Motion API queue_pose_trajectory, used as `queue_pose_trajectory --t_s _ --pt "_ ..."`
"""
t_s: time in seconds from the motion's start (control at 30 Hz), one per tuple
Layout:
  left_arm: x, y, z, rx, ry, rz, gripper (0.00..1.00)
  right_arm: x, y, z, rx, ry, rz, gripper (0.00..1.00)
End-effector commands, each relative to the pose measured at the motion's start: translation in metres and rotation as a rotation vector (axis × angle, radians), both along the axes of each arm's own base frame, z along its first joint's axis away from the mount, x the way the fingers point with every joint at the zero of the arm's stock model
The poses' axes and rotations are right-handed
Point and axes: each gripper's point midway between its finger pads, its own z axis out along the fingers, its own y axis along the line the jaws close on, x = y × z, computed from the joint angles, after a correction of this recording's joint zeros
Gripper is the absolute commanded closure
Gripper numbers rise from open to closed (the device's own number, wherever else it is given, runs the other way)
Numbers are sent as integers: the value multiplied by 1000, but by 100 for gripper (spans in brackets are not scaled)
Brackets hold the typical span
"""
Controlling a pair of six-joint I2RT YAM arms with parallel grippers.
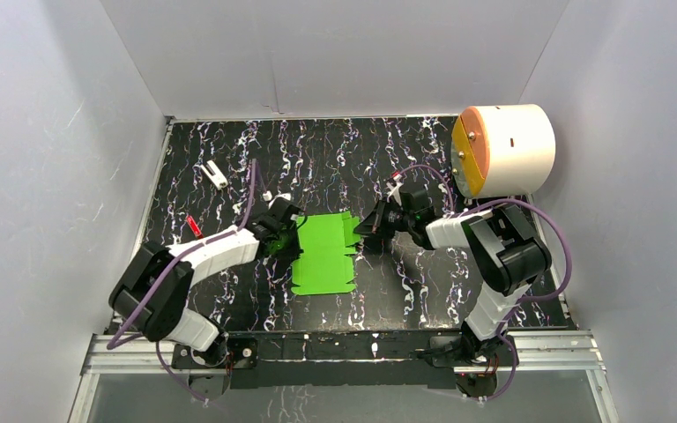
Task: Fold the paper box
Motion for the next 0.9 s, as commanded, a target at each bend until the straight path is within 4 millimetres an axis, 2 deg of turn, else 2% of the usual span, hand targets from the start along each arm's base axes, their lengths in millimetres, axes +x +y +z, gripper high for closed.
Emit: queue_pose_trajectory --t_s 0.0,0.13,0.23,0.43,0.63,0.87 --pt "6 4 4 145 -28 -31 96 9 10 23 -20 -86 16 93" --pt "4 3 3 178 -24 -34 100 11 10 21 -48 -97 18 91" --pt "4 5 5 174 -31 -13 100 13 7 24 -71 -118 13 85" --pt "5 3 12 147 -45 11 100 12 -4 32 -127 -165 -1 66" --pt "8 -2 25 58 -78 42 100 -4 -17 32 -143 -181 -8 52" --pt "11 3 36 25 -105 64 100 -22 -23 33 -103 -190 -13 44"
